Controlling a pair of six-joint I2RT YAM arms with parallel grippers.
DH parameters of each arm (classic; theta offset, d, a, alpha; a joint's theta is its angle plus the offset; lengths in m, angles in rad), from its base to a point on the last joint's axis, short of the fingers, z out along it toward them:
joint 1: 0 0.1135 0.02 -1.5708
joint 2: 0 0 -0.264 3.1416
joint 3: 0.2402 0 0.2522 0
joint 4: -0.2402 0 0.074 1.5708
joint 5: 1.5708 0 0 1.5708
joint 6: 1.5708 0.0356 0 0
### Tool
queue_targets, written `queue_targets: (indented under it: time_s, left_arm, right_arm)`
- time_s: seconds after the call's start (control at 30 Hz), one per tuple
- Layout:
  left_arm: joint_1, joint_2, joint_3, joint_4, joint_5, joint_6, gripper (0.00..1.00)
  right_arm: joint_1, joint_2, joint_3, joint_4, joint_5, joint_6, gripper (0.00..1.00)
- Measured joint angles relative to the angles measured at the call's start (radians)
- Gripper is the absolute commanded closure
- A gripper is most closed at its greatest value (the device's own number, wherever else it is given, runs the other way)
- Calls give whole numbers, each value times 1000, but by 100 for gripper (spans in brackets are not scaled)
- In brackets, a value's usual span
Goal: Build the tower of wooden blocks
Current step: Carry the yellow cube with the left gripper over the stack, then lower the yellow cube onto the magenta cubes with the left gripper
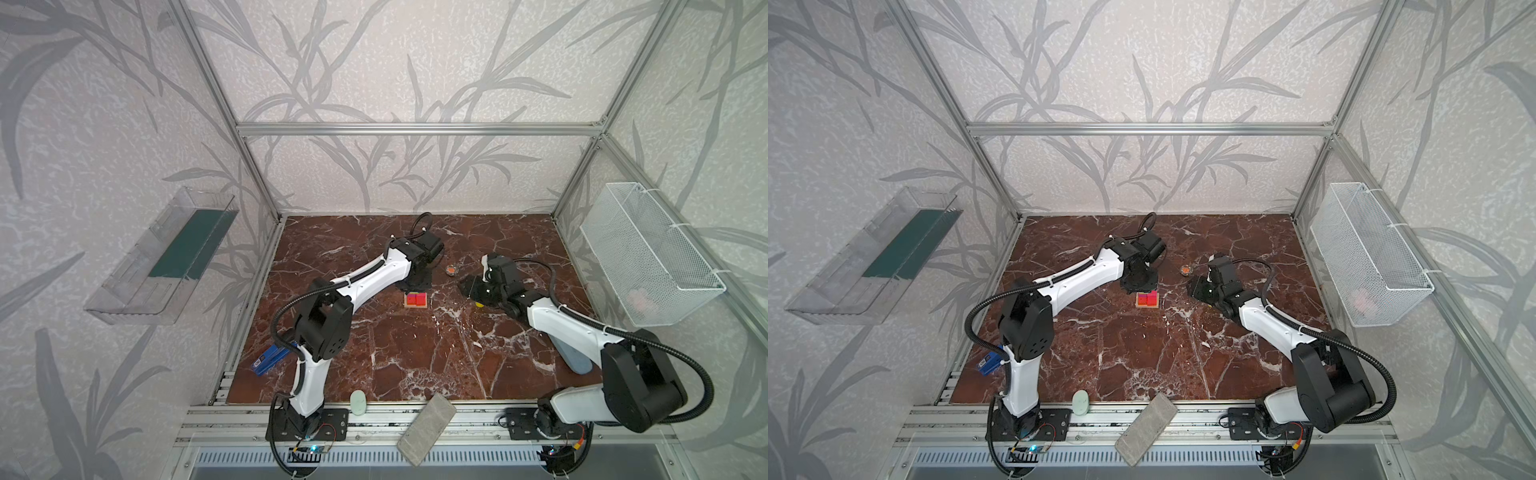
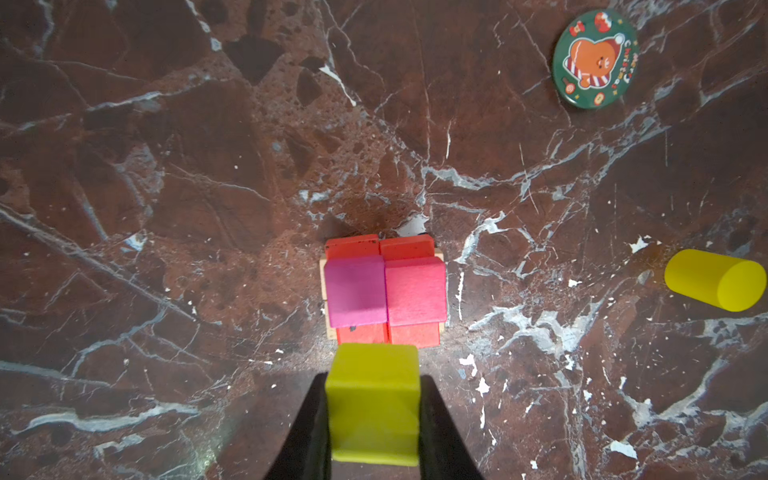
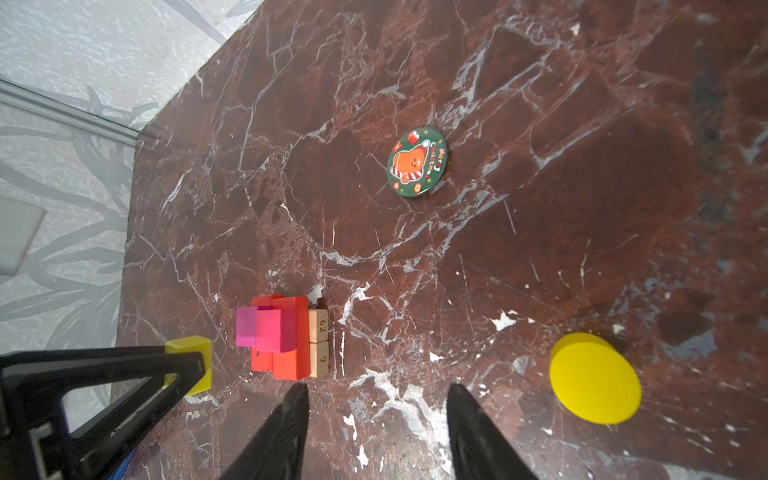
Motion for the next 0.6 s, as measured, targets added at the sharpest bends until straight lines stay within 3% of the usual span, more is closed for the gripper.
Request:
queue_targets:
  time_s: [0.6]
  left_arm:
    - [-12,113,109,-65,-30,-1,100]
  right_arm:
    - [-11,-9,-8,0,0,0,45]
